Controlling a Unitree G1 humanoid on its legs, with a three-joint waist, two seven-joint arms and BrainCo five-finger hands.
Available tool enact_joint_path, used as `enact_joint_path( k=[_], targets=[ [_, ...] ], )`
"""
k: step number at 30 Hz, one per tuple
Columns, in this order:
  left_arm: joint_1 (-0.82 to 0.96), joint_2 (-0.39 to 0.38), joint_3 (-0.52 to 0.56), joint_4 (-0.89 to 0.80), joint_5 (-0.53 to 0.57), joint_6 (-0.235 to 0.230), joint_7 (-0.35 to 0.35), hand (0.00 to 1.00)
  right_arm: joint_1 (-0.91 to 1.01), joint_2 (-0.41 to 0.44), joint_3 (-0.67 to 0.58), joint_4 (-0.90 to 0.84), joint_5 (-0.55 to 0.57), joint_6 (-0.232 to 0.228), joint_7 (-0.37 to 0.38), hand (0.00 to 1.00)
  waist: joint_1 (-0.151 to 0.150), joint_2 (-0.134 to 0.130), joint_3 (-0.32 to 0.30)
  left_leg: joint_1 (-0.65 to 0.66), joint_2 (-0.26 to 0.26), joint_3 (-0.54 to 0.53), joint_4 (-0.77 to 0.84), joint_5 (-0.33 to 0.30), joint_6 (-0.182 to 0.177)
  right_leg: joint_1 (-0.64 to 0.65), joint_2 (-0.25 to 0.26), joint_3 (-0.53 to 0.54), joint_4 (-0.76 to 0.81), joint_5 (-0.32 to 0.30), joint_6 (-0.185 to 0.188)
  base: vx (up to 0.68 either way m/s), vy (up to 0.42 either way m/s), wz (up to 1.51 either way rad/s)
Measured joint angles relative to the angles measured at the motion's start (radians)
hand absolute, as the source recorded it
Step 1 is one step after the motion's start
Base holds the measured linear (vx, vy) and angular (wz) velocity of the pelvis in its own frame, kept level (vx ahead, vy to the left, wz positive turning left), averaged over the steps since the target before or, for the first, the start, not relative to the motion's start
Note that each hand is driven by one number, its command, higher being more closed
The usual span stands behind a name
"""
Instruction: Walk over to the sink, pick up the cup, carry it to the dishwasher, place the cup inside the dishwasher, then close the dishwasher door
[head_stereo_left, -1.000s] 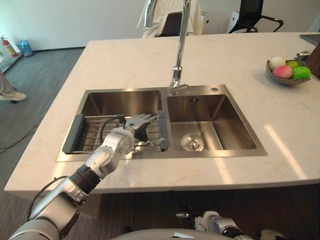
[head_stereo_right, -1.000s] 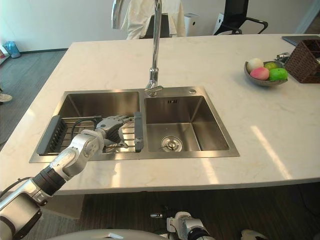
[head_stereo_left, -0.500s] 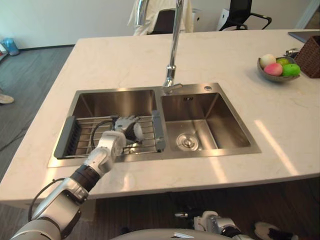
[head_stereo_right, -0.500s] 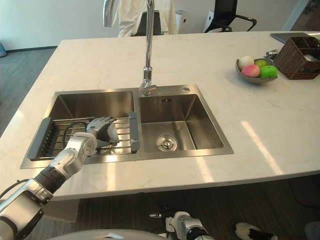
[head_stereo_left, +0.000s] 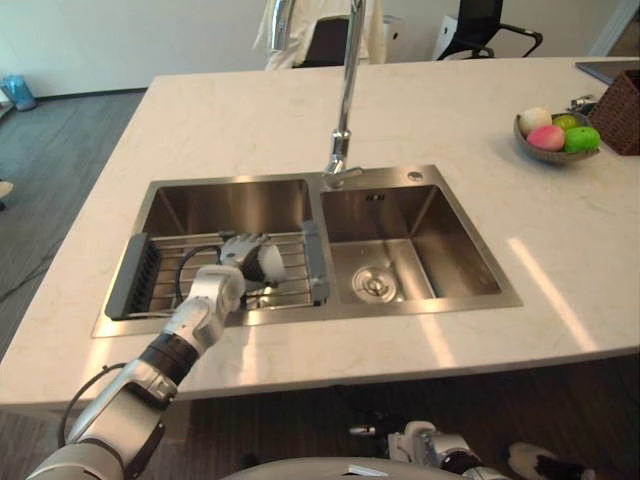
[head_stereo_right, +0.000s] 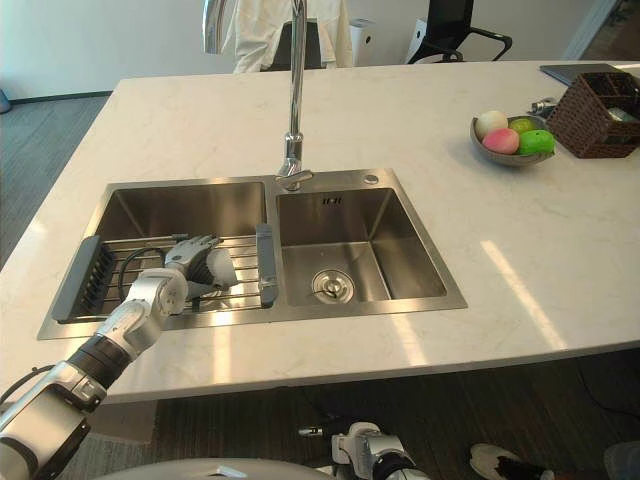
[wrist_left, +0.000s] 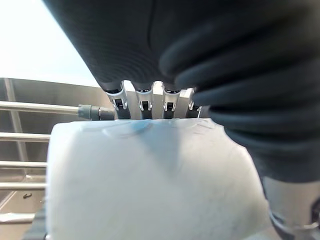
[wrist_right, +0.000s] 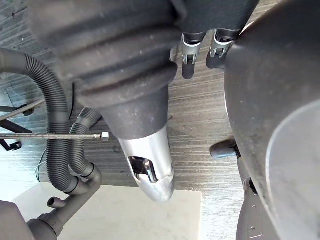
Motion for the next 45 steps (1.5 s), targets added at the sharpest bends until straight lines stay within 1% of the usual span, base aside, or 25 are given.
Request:
enact_joint_path(
  k=[3, 5, 8, 11, 16, 23, 29, 35, 38, 45],
  targets=[
    [0.006, 0.000, 0.000, -0.002, -0.001, -0.005, -0.007, 0.00, 0.000, 0.000, 0.000, 0.000, 0.000, 0.001, 0.001, 0.00, 0.005, 0.000, 0.000, -0.001, -0.001, -0.002, 0.000, 0.000, 0.000, 0.001, -0.001, -0.003, -0.001, 0.000, 0.000, 0.00, 0.000, 0.00],
    [0.008, 0.000, 0.005, -0.009, -0.003, -0.009, -0.025, 0.00, 0.000, 0.000, 0.000, 0.000, 0.000, 0.001, 0.001, 0.00, 0.007, 0.000, 0.000, -0.001, -0.001, -0.003, 0.000, 0.000, 0.001, 0.002, -0.001, -0.004, -0.001, 0.000, 0.000, 0.00, 0.000, 0.00],
    [0.020, 0.000, 0.013, -0.017, -0.011, -0.030, -0.043, 0.00, 0.000, 0.000, 0.000, 0.000, 0.000, 0.001, 0.001, 0.00, 0.007, 0.000, 0.000, -0.001, -0.002, -0.006, 0.000, 0.000, 0.000, 0.004, -0.001, -0.007, -0.001, -0.001, 0.001, 0.00, 0.000, 0.00],
    [0.056, 0.000, 0.026, -0.051, -0.010, -0.041, -0.057, 0.00, 0.000, 0.000, 0.001, 0.000, 0.001, 0.001, 0.002, 0.00, 0.006, 0.000, 0.000, -0.001, -0.002, -0.011, 0.000, 0.000, 0.000, 0.007, -0.001, -0.014, -0.001, -0.001, 0.002, 0.00, -0.001, 0.05],
    [0.068, 0.000, 0.027, -0.051, -0.005, -0.043, -0.057, 0.00, 0.002, 0.000, 0.001, 0.001, 0.001, 0.007, 0.002, 0.00, 0.010, -0.003, -0.001, -0.001, -0.004, -0.027, 0.000, 0.001, 0.002, 0.016, -0.006, -0.030, -0.001, -0.004, 0.004, -0.02, -0.008, 0.09],
    [0.083, 0.001, 0.027, -0.050, 0.004, -0.043, -0.050, 0.00, 0.002, 0.002, 0.002, 0.001, 0.001, 0.020, 0.004, 0.00, 0.010, -0.020, -0.009, -0.003, -0.010, -0.027, 0.000, -0.001, 0.004, 0.014, -0.012, -0.030, -0.001, -0.006, 0.007, 0.00, 0.000, 0.00],
    [0.083, 0.001, 0.028, -0.046, 0.032, -0.046, -0.041, 0.00, 0.001, 0.001, 0.001, 0.001, 0.002, 0.020, 0.005, 0.00, 0.009, -0.020, -0.009, -0.003, -0.016, -0.026, 0.000, -0.002, 0.005, 0.013, -0.013, -0.029, -0.002, -0.006, 0.009, 0.00, 0.000, 0.00],
    [0.083, 0.000, 0.027, -0.028, 0.065, -0.069, -0.030, 0.00, 0.001, 0.001, 0.001, 0.001, 0.002, 0.020, 0.006, 0.00, 0.004, -0.020, -0.010, 0.000, -0.016, -0.023, 0.000, -0.002, 0.005, 0.016, -0.013, -0.028, -0.001, -0.006, 0.009, 0.00, 0.000, 0.00],
    [0.081, -0.008, 0.027, -0.006, 0.086, -0.073, -0.024, 0.00, 0.002, 0.001, 0.001, 0.003, 0.002, 0.023, 0.013, 0.00, 0.002, -0.018, -0.017, 0.002, -0.016, -0.022, 0.000, -0.002, 0.005, 0.016, -0.013, -0.027, -0.001, -0.006, 0.009, 0.00, 0.000, 0.00],
    [0.082, -0.018, 0.025, 0.037, 0.120, -0.066, -0.022, 0.00, 0.002, 0.001, 0.001, 0.006, 0.002, 0.032, 0.021, 0.00, 0.000, -0.022, -0.023, 0.020, -0.015, -0.010, 0.000, -0.005, 0.005, 0.028, -0.014, -0.017, -0.001, -0.005, 0.009, 0.00, -0.001, -0.04]
  ],
)
